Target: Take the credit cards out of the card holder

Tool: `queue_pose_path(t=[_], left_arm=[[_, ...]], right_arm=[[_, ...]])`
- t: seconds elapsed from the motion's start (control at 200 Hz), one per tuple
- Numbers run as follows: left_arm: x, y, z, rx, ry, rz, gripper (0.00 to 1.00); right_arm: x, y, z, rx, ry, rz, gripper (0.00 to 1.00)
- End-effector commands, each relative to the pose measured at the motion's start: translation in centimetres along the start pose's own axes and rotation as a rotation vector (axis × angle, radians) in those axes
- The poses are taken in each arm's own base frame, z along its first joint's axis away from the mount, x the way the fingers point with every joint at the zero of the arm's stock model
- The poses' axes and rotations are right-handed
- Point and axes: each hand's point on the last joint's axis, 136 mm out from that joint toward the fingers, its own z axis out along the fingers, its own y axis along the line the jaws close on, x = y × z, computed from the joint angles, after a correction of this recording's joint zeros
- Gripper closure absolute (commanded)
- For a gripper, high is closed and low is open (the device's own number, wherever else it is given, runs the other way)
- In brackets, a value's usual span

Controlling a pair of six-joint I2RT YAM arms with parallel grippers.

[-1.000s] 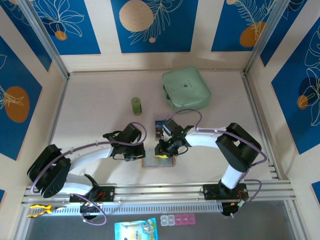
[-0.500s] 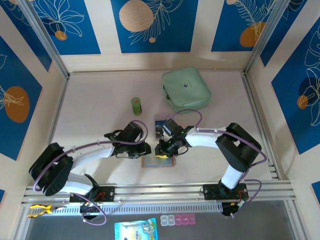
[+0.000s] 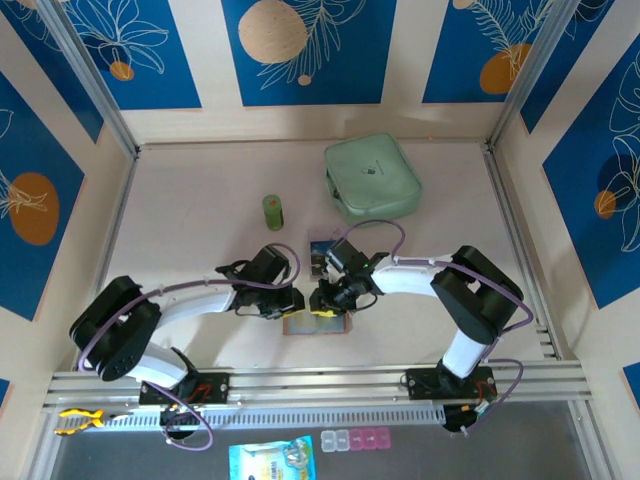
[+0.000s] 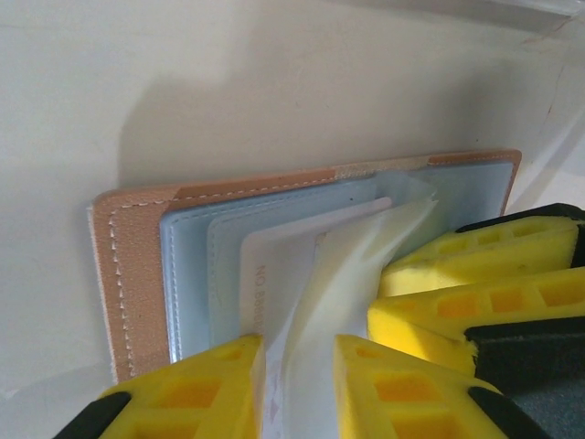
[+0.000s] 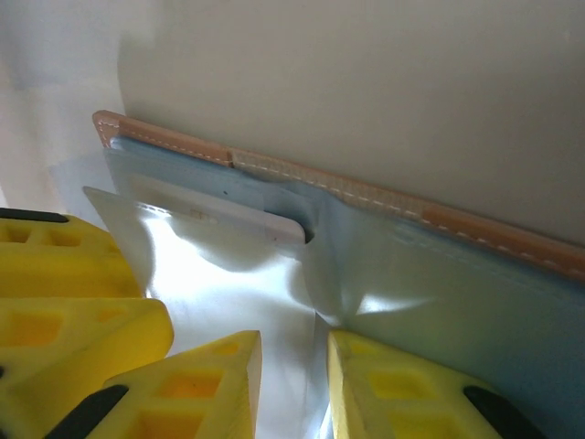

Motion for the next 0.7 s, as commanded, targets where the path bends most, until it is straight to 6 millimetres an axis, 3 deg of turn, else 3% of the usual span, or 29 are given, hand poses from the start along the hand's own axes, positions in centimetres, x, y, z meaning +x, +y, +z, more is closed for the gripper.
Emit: queue_pose_path(t=[0.0, 0.14, 0.35, 0.695], left_arm=[[0.3, 0.0, 0.3, 0.019, 0.022, -0.015, 0.76], [0.4, -0.5, -0.1, 0.042, 0.017, -0.019, 0.80], [0.4, -1.3, -0.9, 0.076, 0.006, -0.018, 0.79], [0.5, -3.6, -0.5, 0.107, 0.021, 0.007, 0.79]], right_arm=[[0.8, -0.7, 0.1, 0.005, 0.029, 0.027, 0.73], [0.6, 0.3, -0.6, -0.023, 0.007, 0.011, 0.73], [0.0, 1.5, -3.5, -0.028, -0.076, -0.018, 0.70], [-0.3, 0.4, -7.5, -0.049, -0.157, 0.003, 0.69]])
